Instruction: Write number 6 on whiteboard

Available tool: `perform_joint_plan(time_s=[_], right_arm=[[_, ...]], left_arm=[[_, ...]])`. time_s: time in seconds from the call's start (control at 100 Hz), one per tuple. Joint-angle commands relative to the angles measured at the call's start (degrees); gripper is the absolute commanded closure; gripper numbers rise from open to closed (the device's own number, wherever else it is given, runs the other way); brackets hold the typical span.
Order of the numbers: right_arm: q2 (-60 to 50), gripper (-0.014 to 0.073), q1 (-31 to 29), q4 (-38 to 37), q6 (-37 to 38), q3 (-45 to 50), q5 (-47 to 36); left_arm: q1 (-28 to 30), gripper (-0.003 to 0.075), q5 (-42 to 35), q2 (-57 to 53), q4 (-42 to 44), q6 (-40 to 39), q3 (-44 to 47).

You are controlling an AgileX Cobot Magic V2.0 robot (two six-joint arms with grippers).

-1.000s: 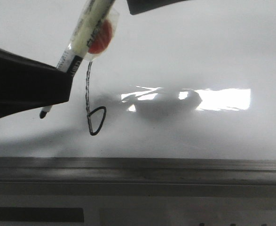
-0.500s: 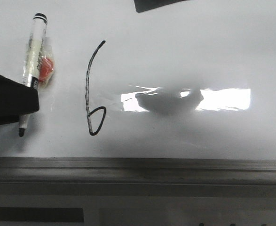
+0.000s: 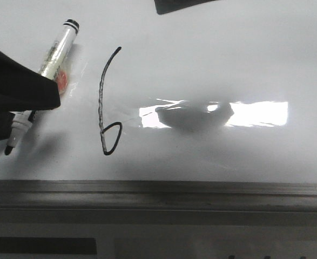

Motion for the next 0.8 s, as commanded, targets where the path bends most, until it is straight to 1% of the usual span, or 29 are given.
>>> perform_joint_plan(time_s=[0.0,0.04,0.11,0.12,0.13,0.15,0.16,0.17,0.18,0.19,0.2,0.22,0.24,0.25,0.27,0.28,0.31,0.32,0.35,0.38,0.46,0.57,0.65,0.73,0.79], right_arm=[[-1.2,0.0172,-0.3,0.9,-0.7,-1.9,-3.1],[-1.4,0.0196,-0.3,0.8,-0.7,-1.9,-3.1],[-2.1,0.0324,-0.3,0.6,-0.7,-1.8,-3.0],[-2.3,0.0362,-0.3,0.6,-0.7,-1.8,-3.0],[-2.5,0.0382,-0.3,0.5,-0.7,-1.8,-3.0],[-2.8,0.0465,-0.3,0.5,-0.7,-1.7,-3.0],[-3.0,0.0487,-0.3,0.3,-0.7,-1.5,-3.0],[-3.3,0.0529,-0.3,0.2,-0.7,-1.5,-3.0],[-3.3,0.0529,-0.3,0.2,-0.7,-1.4,-3.0],[-3.5,0.0571,-0.3,0.2,-0.7,-1.4,-3.0],[-3.6,0.0592,-0.3,0.1,-0.7,-1.3,-3.0],[-4.1,0.067,-0.3,-0.1,-0.7,-1.2,-3.0],[-4.3,0.0662,-0.3,-0.1,-0.7,-1.0,-3.0],[-4.6,0.0658,-0.3,-0.3,-0.7,-0.7,-3.0],[-5.0,0.0656,-0.3,-0.5,-0.7,-0.5,-3.2],[-5.2,0.0656,-0.3,-0.6,-0.7,-0.2,-3.3],[-6.1,0.0657,-0.3,-1.3,-0.7,0.3,-3.6],[-6.3,0.0657,-0.3,-1.9,-0.7,0.7,-3.7],[-7.2,0.0657,-0.3,-3.0,-0.7,1.5,-4.3],[-8.6,0.0657,-0.2,-3.9,-0.7,2.5,-5.0],[-11.9,0.0657,-0.1,-6.1,-0.7,6.3,-8.1],[-19.0,0.0657,-0.1,-9.6,-0.7,12.9,-15.2],[-24.3,0.0657,-0.1,-12.4,-0.7,18.5,-19.7],[-29.8,0.0657,-0.1,-13.4,-0.8,23.2,-21.9],[-33.1,0.0657,-0.1,-13.4,-0.8,26.5,-22.4]], left_arm=[[0.1,0.0241,-4.0,-1.1,0.1,-0.4,-1.6],[0.1,0.0241,-4.0,-2.1,0.7,-0.4,-1.6],[0.1,0.0248,-3.9,-4.6,2.1,-0.2,-1.6],[0.1,0.0251,-3.8,-4.9,2.2,-0.2,-1.6],[0.1,0.0255,-3.8,-5.5,2.4,-0.2,-1.6],[0.1,0.027,-3.8,-6.1,2.8,-0.2,-1.6],[0.1,0.0283,-3.6,-7.2,3.2,-0.2,-1.6],[0.1,0.0291,-3.6,-7.2,3.4,-0.2,-1.6],[0.1,0.0309,-3.6,-7.9,3.8,-0.1,-1.6],[0.1,0.032,-3.4,-8.2,3.9,0.0,-1.6],[0.1,0.0331,-3.3,-9.0,4.1,0.0,-1.6],[0.1,0.0372,-3.2,-9.7,4.4,0.3,-1.6],[0.1,0.0421,-3.1,-10.8,4.6,0.9,-1.6],[0.1,0.0458,-3.0,-11.6,4.7,1.2,-1.6],[0.1,0.0499,-2.6,-12.8,5.1,2.1,-1.6],[0.1,0.0564,-2.3,-13.5,5.5,3.0,-1.6],[0.1,0.0631,-1.6,-14.6,5.9,4.9,-1.6],[0.1,0.0677,-1.4,-15.4,6.0,5.4,-1.6],[0.1,0.0737,-0.4,-17.2,6.3,7.3,-1.6],[0.1,0.0738,0.3,-18.7,6.3,8.7,-1.6],[0.1,0.0741,0.6,-22.7,7.3,8.9,-0.8],[0.1,0.0741,0.6,-28.2,15.0,8.9,1.5],[0.0,0.0741,0.7,-32.2,18.4,8.9,3.6],[0.0,0.0741,0.7,-35.6,20.9,8.9,5.8],[0.0,0.0741,0.7,-37.8,21.1,8.8,7.3]])
